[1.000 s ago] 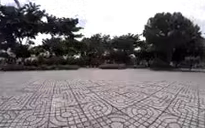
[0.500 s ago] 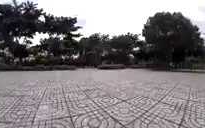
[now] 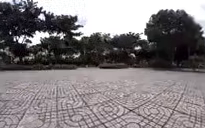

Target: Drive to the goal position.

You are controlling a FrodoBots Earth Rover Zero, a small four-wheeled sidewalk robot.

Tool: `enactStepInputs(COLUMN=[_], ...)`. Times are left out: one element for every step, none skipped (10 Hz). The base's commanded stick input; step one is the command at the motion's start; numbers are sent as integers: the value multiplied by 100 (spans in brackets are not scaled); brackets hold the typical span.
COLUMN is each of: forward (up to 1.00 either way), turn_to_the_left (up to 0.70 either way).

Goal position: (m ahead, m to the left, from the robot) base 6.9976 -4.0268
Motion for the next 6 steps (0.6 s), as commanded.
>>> enactStepInputs(forward=[70,70,70,70,70,70], turn_to_the_left=[0,0,0,0,0,0])
